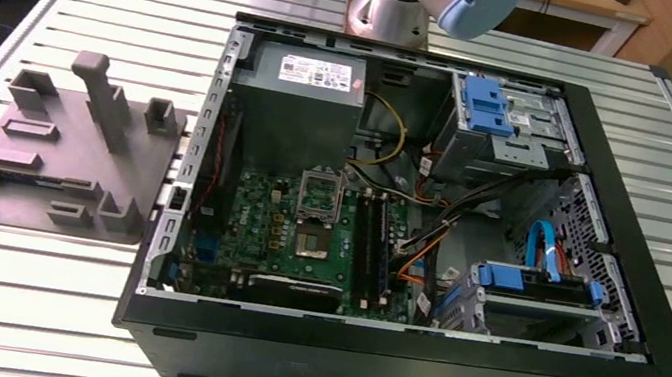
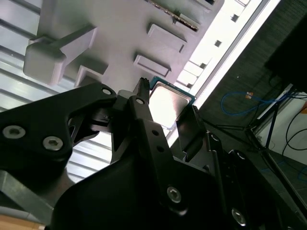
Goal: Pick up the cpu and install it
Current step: 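Pick up the cpu and move it towards the insertion slot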
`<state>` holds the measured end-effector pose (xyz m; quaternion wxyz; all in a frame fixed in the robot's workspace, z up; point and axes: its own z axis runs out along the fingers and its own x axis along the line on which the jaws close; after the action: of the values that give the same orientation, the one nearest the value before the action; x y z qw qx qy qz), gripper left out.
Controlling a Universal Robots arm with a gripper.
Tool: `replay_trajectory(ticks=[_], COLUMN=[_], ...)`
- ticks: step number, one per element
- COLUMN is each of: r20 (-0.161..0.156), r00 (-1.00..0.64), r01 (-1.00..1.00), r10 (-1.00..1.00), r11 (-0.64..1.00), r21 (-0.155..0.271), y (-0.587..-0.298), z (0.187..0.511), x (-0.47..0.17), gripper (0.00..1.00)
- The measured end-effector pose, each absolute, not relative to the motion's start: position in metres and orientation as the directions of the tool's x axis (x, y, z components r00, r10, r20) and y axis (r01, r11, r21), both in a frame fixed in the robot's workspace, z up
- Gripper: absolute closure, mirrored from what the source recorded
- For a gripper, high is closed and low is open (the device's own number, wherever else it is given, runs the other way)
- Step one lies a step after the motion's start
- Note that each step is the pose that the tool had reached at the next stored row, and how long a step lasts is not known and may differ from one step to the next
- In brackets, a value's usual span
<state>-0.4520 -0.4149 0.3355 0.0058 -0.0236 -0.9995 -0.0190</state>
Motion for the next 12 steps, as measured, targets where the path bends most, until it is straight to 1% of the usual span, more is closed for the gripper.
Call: replay_trajectory(ticks=[12], r20=[0.012], r00=[-0.999], r01=[0.047], r10=[0.047], r11=[0.998], r21=[0.038], y=[-0.4149], z=[0.3455], x=[-0.4520], gripper=[0.53])
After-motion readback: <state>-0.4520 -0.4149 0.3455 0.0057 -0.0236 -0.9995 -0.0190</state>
